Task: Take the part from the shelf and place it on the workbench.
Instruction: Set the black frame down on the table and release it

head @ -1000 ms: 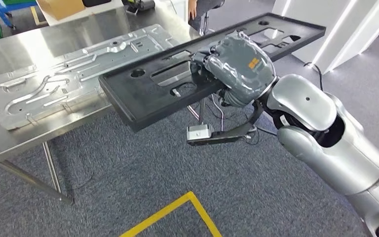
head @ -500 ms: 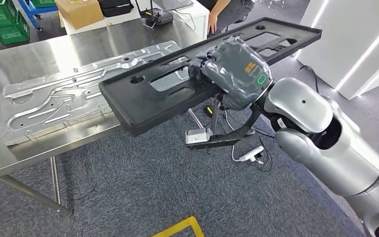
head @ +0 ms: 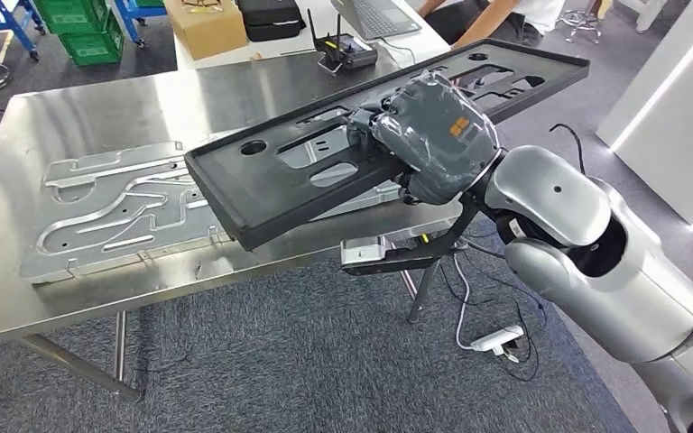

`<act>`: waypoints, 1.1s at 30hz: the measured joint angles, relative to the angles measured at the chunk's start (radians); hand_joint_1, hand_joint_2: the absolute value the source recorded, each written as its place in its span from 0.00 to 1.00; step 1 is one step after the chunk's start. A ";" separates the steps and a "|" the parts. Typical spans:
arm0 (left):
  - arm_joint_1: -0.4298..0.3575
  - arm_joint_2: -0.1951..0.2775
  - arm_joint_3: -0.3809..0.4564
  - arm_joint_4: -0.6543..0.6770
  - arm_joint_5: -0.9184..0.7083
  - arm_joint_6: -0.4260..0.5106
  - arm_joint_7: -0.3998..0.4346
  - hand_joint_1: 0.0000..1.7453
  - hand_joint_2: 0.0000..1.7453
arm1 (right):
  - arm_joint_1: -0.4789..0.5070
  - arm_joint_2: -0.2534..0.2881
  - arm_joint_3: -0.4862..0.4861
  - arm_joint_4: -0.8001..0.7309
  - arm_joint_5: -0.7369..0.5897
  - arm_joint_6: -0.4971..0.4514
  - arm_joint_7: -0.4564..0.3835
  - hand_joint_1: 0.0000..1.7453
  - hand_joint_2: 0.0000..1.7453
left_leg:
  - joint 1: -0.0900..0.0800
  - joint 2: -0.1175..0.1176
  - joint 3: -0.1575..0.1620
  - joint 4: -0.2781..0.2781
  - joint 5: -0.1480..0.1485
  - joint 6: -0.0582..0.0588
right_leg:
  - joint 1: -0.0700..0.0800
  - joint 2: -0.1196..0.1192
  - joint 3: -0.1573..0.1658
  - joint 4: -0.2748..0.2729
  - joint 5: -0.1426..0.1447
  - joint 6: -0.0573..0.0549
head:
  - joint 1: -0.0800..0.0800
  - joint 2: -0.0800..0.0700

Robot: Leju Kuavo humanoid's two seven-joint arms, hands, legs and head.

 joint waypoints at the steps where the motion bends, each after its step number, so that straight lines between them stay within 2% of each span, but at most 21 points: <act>1: -0.001 -0.001 0.000 0.000 0.000 0.000 0.000 0.00 1.00 | 0.001 0.000 0.000 0.000 0.000 0.000 0.000 1.00 1.00 | 0.002 -0.009 0.013 -0.002 -0.007 -0.007 | 0.002 0.008 0.006 -0.030 0.050 -0.006 | 0.000 0.000; 3: -0.001 0.000 0.000 0.000 0.000 0.000 0.000 0.00 1.00 | -0.002 0.003 0.001 -0.003 0.000 0.000 0.000 1.00 1.00 | 0.004 -0.013 0.031 0.002 0.002 -0.019 | 0.007 -0.003 0.034 -0.042 0.044 -0.025 | -0.002 0.000; 4: 0.000 0.000 0.000 0.000 0.000 0.000 0.000 0.00 1.00 | -0.003 0.005 0.001 -0.004 0.000 0.000 0.000 1.00 1.00 | 0.004 0.007 0.025 0.036 0.023 -0.024 | 0.008 -0.011 0.054 -0.047 0.036 -0.036 | -0.003 0.000; 6: -0.003 0.002 0.001 0.000 0.000 0.000 0.000 0.00 1.00 | -0.004 0.005 0.001 -0.003 0.000 0.000 0.001 1.00 1.00 | 0.003 0.062 -0.034 0.147 0.046 -0.030 | 0.012 -0.029 0.095 -0.049 0.016 -0.053 | -0.009 0.001; 7: -0.005 0.002 0.001 0.000 0.000 0.000 0.000 0.00 1.00 | -0.004 0.005 0.001 -0.003 0.000 0.000 0.002 1.00 1.00 | 0.002 0.087 -0.079 0.211 0.034 -0.032 | 0.016 -0.038 0.114 -0.050 -0.001 -0.059 | -0.013 0.000; 9: -0.006 0.003 0.001 0.000 0.000 0.000 0.000 0.00 1.00 | -0.001 0.005 0.002 -0.003 0.001 0.000 0.002 1.00 1.00 | -0.002 0.099 -0.160 0.273 -0.052 -0.031 | 0.023 -0.054 0.150 -0.050 -0.033 -0.066 | -0.017 0.000; 10: -0.004 0.003 0.001 0.000 0.000 0.000 0.000 0.00 1.00 | 0.000 0.006 0.003 -0.003 0.001 0.000 0.001 1.00 1.00 | -0.005 0.099 -0.188 0.270 -0.105 -0.027 | 0.028 -0.061 0.171 -0.051 -0.051 -0.069 | -0.018 0.000; 11: -0.002 0.003 0.001 0.000 0.000 0.000 0.000 0.00 1.00 | 0.000 0.006 0.004 -0.003 0.001 0.000 0.001 1.00 1.00 | -0.010 0.100 -0.206 0.246 -0.134 -0.020 | 0.034 -0.068 0.194 -0.051 -0.069 -0.072 | -0.017 0.000; 12: 0.001 0.003 0.001 0.000 0.000 0.001 0.001 0.00 1.00 | 0.001 0.006 0.005 -0.002 0.001 0.000 0.001 1.00 1.00 | -0.017 0.102 -0.217 0.206 -0.127 -0.008 | 0.040 -0.077 0.216 -0.052 -0.088 -0.074 | -0.017 0.000; 13: 0.003 0.004 0.001 0.000 0.000 0.001 0.001 0.00 1.00 | 0.001 0.006 0.005 -0.002 0.001 0.000 0.001 1.00 1.00 | -0.027 0.112 -0.222 0.151 -0.073 0.009 | 0.045 -0.085 0.237 -0.053 -0.106 -0.077 | -0.017 0.000; 15: 0.005 0.008 0.001 0.000 -0.001 0.001 0.001 0.00 1.00 | 0.002 0.007 0.008 0.001 0.001 0.001 0.000 1.00 1.00 | -0.052 0.131 -0.218 0.066 0.073 0.044 | 0.053 -0.095 0.269 -0.053 -0.140 -0.074 | -0.012 0.000; 16: 0.004 0.010 0.001 0.000 -0.001 0.001 0.000 0.00 1.00 | 0.002 0.008 0.010 0.002 0.001 0.001 0.000 1.00 1.00 | -0.060 0.135 -0.212 0.041 0.118 0.054 | 0.055 -0.100 0.284 -0.055 -0.156 -0.070 | -0.010 0.000; 19: 0.002 0.011 0.001 -0.001 -0.002 0.002 0.000 0.00 1.00 | -0.013 0.014 0.014 0.000 0.001 0.001 0.000 1.00 1.00 | -0.055 0.117 -0.169 0.012 0.134 0.053 | 0.056 -0.105 0.321 -0.032 -0.170 -0.060 | -0.010 0.000; 21: -0.001 0.012 0.002 -0.001 -0.002 0.001 -0.001 0.00 1.00 | -0.030 0.017 0.014 -0.003 0.001 0.000 0.000 1.00 1.00 | -0.048 0.103 -0.142 0.004 0.150 0.050 | 0.049 -0.081 0.295 0.043 -0.181 -0.048 | -0.009 0.000; 24: -0.010 0.011 0.003 -0.001 0.001 0.001 -0.004 0.00 1.00 | -0.026 0.018 0.019 -0.001 0.001 0.000 0.000 1.00 1.00 | -0.040 0.078 -0.134 0.003 0.146 0.046 | 0.032 -0.060 0.178 0.202 -0.260 -0.025 | -0.008 0.000; 26: -0.010 0.009 0.004 -0.001 0.003 0.000 -0.005 0.00 1.00 | -0.013 0.018 0.026 0.003 0.001 0.000 0.000 1.00 1.00 | -0.036 0.056 -0.125 0.003 0.133 0.041 | 0.024 -0.059 0.121 0.224 -0.286 -0.021 | -0.008 0.000; 27: -0.007 0.008 0.006 -0.001 0.004 0.000 -0.004 0.00 1.00 | -0.009 0.018 0.029 0.005 0.001 0.000 0.000 1.00 1.00 | -0.035 0.044 -0.117 0.003 0.126 0.038 | 0.023 -0.055 0.112 0.189 -0.260 -0.022 | -0.008 0.000; 29: -0.003 0.004 0.010 0.000 0.004 -0.001 -0.003 0.00 1.00 | -0.004 0.017 0.031 0.009 0.001 0.000 0.000 1.00 1.00 | -0.032 0.026 -0.102 0.004 0.112 0.034 | 0.025 -0.025 0.113 0.066 -0.134 -0.035 | -0.008 0.000; 31: -0.003 -0.001 0.014 0.000 0.004 -0.002 -0.001 0.00 1.00 | 0.000 0.017 0.034 0.015 -0.002 0.005 0.000 1.00 1.00 | -0.027 0.009 -0.098 0.002 0.102 0.026 | 0.032 0.004 0.118 -0.024 -0.039 -0.052 | -0.008 0.000; 32: -0.003 -0.003 0.016 0.001 0.004 -0.003 -0.001 0.00 1.00 | 0.002 0.020 0.037 0.018 -0.006 0.010 0.000 1.00 1.00 | -0.025 0.004 -0.100 0.003 0.099 0.021 | 0.035 0.008 0.122 -0.041 -0.023 -0.058 | -0.008 0.000; 33: -0.002 -0.003 0.018 0.001 0.004 -0.003 -0.001 0.00 1.00 | 0.003 0.023 0.040 0.020 -0.011 0.015 -0.001 1.00 1.00 | -0.023 0.000 -0.098 0.000 0.098 0.017 | 0.037 0.004 0.129 -0.048 -0.023 -0.057 | -0.007 0.000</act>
